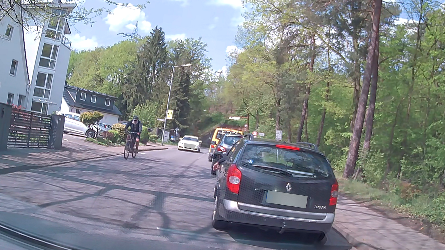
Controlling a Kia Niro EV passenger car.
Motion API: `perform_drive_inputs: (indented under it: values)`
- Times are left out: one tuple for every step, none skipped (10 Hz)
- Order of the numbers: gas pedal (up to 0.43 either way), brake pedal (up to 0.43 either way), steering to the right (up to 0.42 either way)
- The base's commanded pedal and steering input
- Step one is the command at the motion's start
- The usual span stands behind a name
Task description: Follow the waypoints while adhering to traffic rules and regulations
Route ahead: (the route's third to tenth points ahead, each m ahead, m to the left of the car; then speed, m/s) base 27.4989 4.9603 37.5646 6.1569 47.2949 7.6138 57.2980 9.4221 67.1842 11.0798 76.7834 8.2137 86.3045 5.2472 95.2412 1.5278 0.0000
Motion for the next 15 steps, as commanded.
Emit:
perform_drive_inputs:
  values:
    - [0.000,0.000,0.001]
    - [0.000,0.000,0.001]
    - [0.000,0.000,0.001]
    - [0.000,0.000,0.001]
    - [0.000,0.000,0.002]
    - [0.000,0.000,0.002]
    - [0.000,0.000,0.003]
    - [0.000,0.000,0.003]
    - [0.028,0.000,0.003]
    - [0.067,0.000,0.004]
    - [0.079,0.000,0.004]
    - [0.079,0.000,0.005]
    - [0.098,0.000,0.005]
    - [0.110,0.000,0.005]
    - [0.118,0.000,0.005]
